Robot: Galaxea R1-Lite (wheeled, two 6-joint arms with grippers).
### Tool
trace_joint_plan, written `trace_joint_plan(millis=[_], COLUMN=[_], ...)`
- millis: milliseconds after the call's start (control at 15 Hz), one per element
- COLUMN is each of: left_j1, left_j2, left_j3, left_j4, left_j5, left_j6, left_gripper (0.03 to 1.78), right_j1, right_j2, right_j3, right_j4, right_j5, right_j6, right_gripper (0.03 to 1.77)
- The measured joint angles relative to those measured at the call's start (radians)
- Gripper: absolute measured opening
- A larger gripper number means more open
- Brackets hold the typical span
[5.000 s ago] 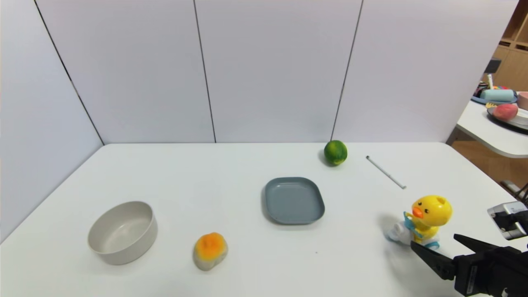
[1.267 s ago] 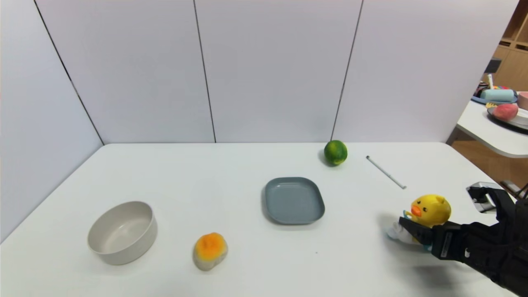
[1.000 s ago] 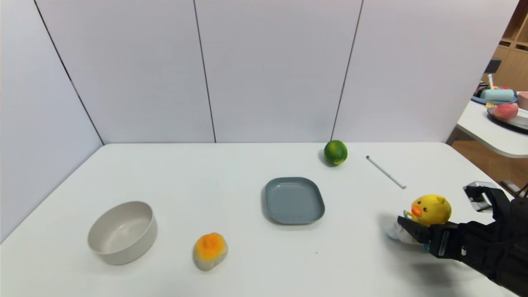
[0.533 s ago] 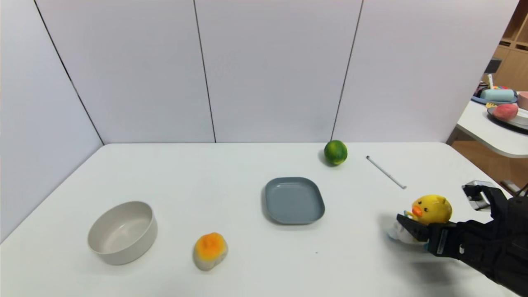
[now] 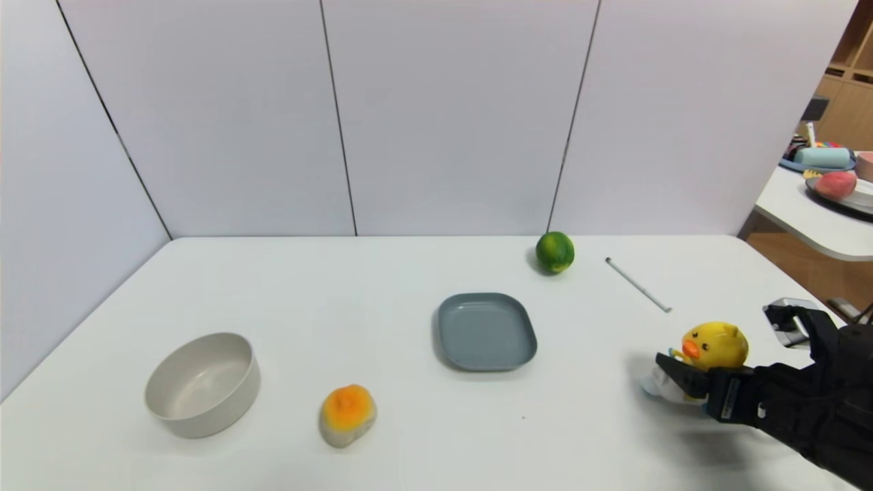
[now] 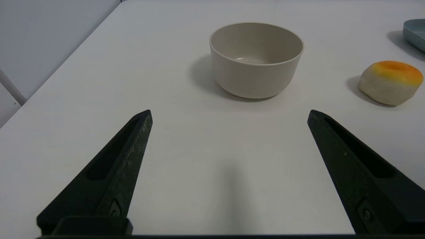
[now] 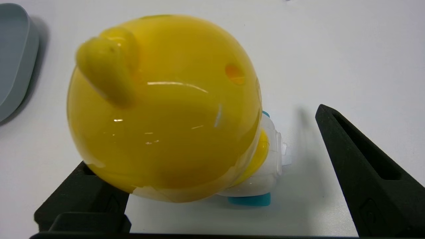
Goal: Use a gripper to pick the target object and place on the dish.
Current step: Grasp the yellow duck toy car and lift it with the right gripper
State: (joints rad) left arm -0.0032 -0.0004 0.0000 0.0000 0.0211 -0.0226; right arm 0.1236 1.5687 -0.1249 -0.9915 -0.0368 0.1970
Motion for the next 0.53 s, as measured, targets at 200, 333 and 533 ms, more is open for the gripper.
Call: trace_joint_plan(millis=[200, 333, 533], left_j1=[0.000, 0.000, 0.000], left_j2=[0.000, 0.000, 0.000], left_j3=[0.000, 0.000, 0.000], left_j4=[0.000, 0.000, 0.000], left_j5=[0.000, 0.000, 0.000], left_j6=[0.000, 0.000, 0.000], left_gripper=[1.69, 1.69, 1.69], right_j1=[0.000, 0.000, 0.001], right_j2=[0.004, 0.006, 0.006], right_j3=[0.000, 0.000, 0.002], right_j4=[-0.001, -0.006, -0.005], right_j5=[0.000, 0.000, 0.000], right_j6=[0.000, 0.000, 0.001], right_gripper=[1.28, 1.07, 1.02])
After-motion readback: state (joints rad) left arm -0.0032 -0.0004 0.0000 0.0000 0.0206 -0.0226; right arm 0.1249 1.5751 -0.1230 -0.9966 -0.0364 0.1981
